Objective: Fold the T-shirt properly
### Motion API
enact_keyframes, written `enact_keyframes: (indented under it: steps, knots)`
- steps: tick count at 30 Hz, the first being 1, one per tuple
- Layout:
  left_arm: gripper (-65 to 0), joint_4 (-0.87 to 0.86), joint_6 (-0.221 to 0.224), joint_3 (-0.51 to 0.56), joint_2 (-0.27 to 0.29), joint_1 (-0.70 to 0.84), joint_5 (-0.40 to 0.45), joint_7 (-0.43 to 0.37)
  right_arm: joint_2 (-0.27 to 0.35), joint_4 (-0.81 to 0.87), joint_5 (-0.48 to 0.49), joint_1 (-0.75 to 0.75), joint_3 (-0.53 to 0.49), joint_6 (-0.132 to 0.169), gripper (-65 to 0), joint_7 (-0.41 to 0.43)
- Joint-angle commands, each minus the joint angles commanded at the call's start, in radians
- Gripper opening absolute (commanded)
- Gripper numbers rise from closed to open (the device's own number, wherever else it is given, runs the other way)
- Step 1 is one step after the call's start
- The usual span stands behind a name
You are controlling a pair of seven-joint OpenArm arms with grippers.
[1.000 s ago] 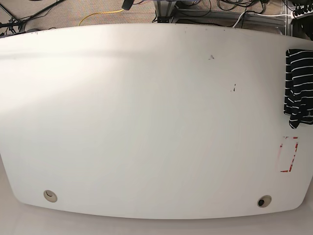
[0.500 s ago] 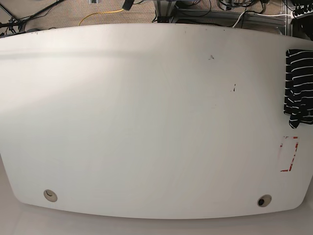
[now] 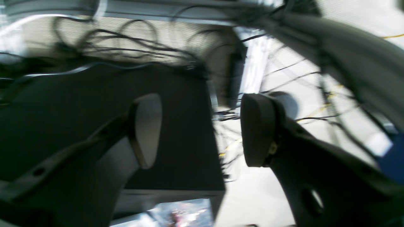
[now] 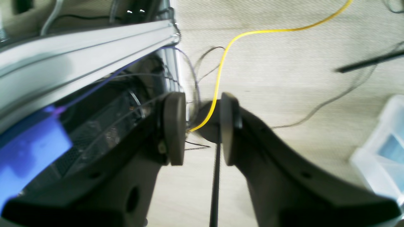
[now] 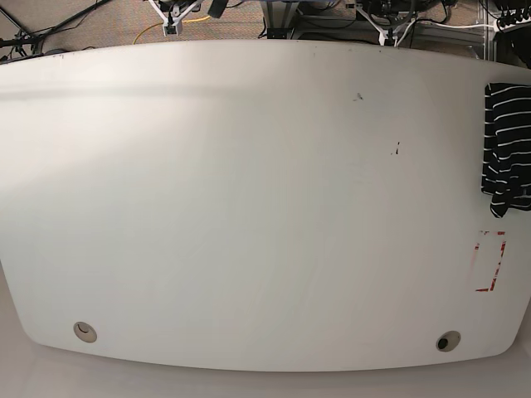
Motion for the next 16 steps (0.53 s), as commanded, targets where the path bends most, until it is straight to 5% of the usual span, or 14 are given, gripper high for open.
enact_keyframes:
  steps: [7,16]
  knots:
    - [-27.9,0.003,0.000,0.002,0.000,-0.005,0.000,0.000,0.005,-0.086,-0.012,0.064,0.000,-0.048,-47.2,0.000]
    - [-27.9,0.003,0.002,0.002,0.002,-0.006,-0.002,0.000,-0.002,-0.112,-0.035,0.081,-0.002,-0.044,-47.1,0.000]
